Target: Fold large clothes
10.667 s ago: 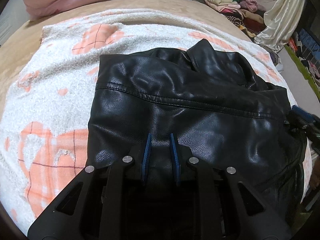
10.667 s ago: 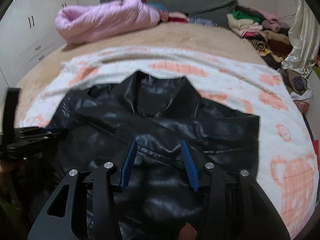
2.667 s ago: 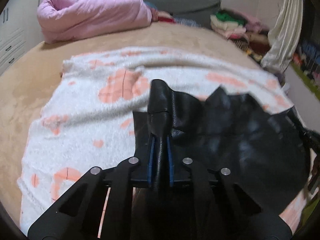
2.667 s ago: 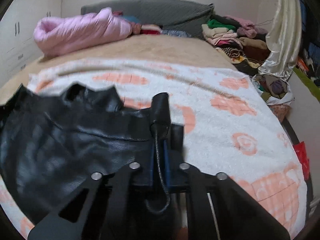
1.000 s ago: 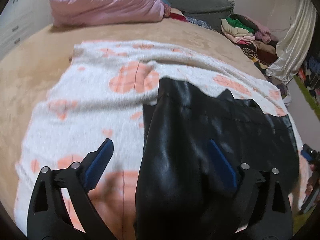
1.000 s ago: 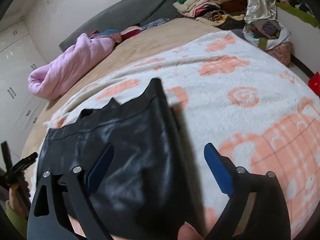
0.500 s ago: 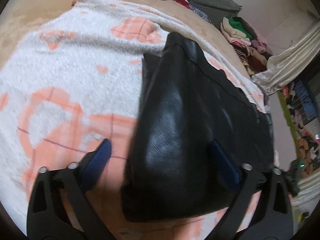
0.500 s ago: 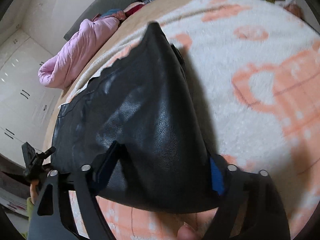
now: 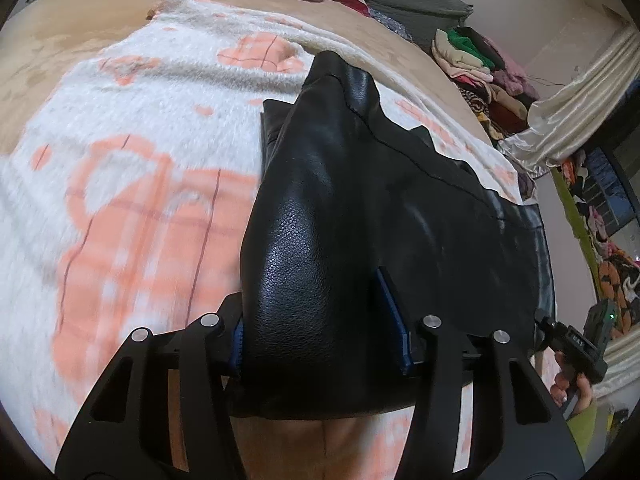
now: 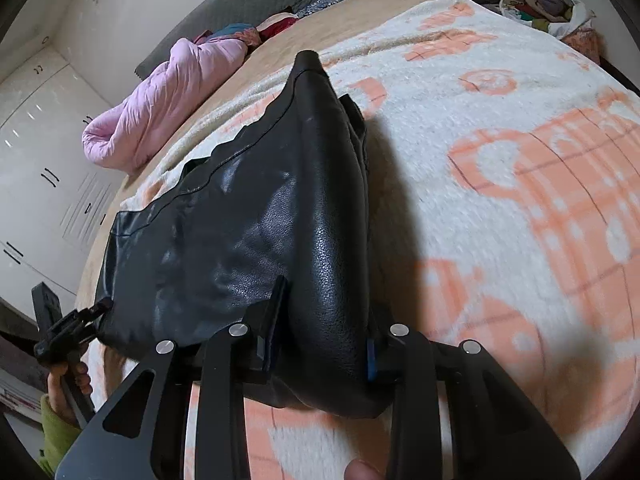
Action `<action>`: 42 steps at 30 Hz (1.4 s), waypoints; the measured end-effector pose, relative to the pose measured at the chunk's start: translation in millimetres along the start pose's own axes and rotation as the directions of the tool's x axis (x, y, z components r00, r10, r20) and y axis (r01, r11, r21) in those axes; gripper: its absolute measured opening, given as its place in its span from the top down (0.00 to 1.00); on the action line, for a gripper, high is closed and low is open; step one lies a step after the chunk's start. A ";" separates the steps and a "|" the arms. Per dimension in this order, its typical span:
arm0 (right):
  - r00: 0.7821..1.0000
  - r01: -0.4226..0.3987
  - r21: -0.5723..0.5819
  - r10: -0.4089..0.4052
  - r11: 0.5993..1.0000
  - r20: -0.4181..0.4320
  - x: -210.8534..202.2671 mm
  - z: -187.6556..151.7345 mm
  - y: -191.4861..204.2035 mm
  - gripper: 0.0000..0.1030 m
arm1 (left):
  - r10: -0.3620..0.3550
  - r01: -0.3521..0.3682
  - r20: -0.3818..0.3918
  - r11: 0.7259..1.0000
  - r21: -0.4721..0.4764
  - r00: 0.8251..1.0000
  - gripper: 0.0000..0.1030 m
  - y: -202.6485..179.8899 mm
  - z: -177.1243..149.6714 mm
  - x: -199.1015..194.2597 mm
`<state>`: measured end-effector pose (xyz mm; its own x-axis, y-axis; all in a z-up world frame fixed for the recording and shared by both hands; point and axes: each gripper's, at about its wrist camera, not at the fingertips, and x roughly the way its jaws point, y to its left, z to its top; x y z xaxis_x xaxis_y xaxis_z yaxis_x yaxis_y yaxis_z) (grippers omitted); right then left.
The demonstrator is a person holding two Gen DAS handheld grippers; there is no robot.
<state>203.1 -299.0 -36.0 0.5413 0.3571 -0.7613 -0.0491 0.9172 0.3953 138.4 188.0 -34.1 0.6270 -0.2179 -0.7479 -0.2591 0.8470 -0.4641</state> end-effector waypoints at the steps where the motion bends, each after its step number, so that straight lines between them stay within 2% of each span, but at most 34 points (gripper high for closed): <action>1: 1.000 0.001 0.002 -0.001 1.000 -0.001 -3.5 -2.9 -0.6 0.71 | -0.003 0.003 0.002 1.000 0.001 1.000 0.57 0.1 -6.2 -4.6; 4: 1.000 0.007 0.008 -0.007 1.000 0.003 -10.7 -13.1 -1.7 0.69 | -0.009 0.009 0.004 1.000 0.007 1.000 0.57 1.8 -18.6 -12.7; 6: 0.999 0.032 0.017 -0.033 0.999 0.007 -9.1 -15.1 -1.9 0.58 | -0.017 0.017 0.009 1.000 0.002 1.000 0.56 5.0 -20.7 -13.4; 8: 0.998 0.057 0.008 -0.057 0.998 0.013 -9.8 -16.5 -0.7 0.54 | -0.009 0.009 0.010 1.000 0.005 1.000 0.54 5.4 -20.2 -13.0; 11: 0.993 0.116 -0.022 -0.115 0.993 0.040 -15.9 -18.3 7.0 0.39 | 0.013 -0.013 0.016 1.000 0.016 1.000 0.52 2.9 -20.8 -16.4; 13: 0.989 0.138 -0.026 -0.136 0.990 0.063 -21.6 -22.7 8.8 0.30 | 0.026 -0.027 0.023 0.999 0.019 0.999 0.46 1.1 -22.1 -19.9; 15: 0.982 0.166 -0.039 -0.161 0.985 0.099 -29.6 -26.1 13.5 0.28 | 0.033 -0.034 0.029 0.999 0.026 0.999 0.44 -1.2 -23.0 -23.0; 19: 0.956 0.235 -0.093 -0.213 0.968 0.201 -49.8 -32.4 30.9 0.24 | 0.049 -0.051 0.051 0.998 0.048 0.998 0.31 -5.9 -24.9 -31.9; 21: 0.944 0.251 -0.134 -0.212 0.959 0.251 -59.9 -33.8 45.5 0.19 | 0.054 -0.059 0.072 0.996 0.063 0.996 0.27 -8.9 -25.9 -39.9; 26: 0.951 0.215 -0.252 -0.144 0.944 0.275 -65.6 -39.8 84.1 0.18 | 0.102 -0.114 0.118 0.988 0.100 0.988 0.09 -16.1 -25.6 -54.7; 32: 0.975 0.131 -0.353 -0.056 0.926 0.217 -43.2 -50.6 136.3 0.19 | 0.175 -0.193 0.161 0.975 0.107 0.971 0.09 -12.3 -25.0 -65.8; 35: 0.982 0.112 -0.413 -0.038 0.904 0.183 -27.9 -58.7 164.1 0.28 | 0.186 -0.203 0.165 0.975 0.090 0.969 0.09 -3.0 -24.8 -70.6; 40: 0.987 0.111 -0.496 -0.038 0.861 0.154 -3.4 -73.3 205.5 0.31 | 0.198 -0.210 0.171 0.976 0.061 0.965 0.09 13.9 -24.6 -76.8; 42: 0.989 0.111 -0.517 -0.041 0.849 0.146 3.7 -76.7 215.0 0.35 | 0.198 -0.209 0.169 0.977 0.051 0.966 0.09 18.2 -24.2 -77.6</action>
<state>130.2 -87.0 6.8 0.6592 0.2896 -0.6939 -0.4150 0.9097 -0.0146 67.2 208.6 4.0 0.6783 0.0390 -0.7338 -0.3465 0.8975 -0.2727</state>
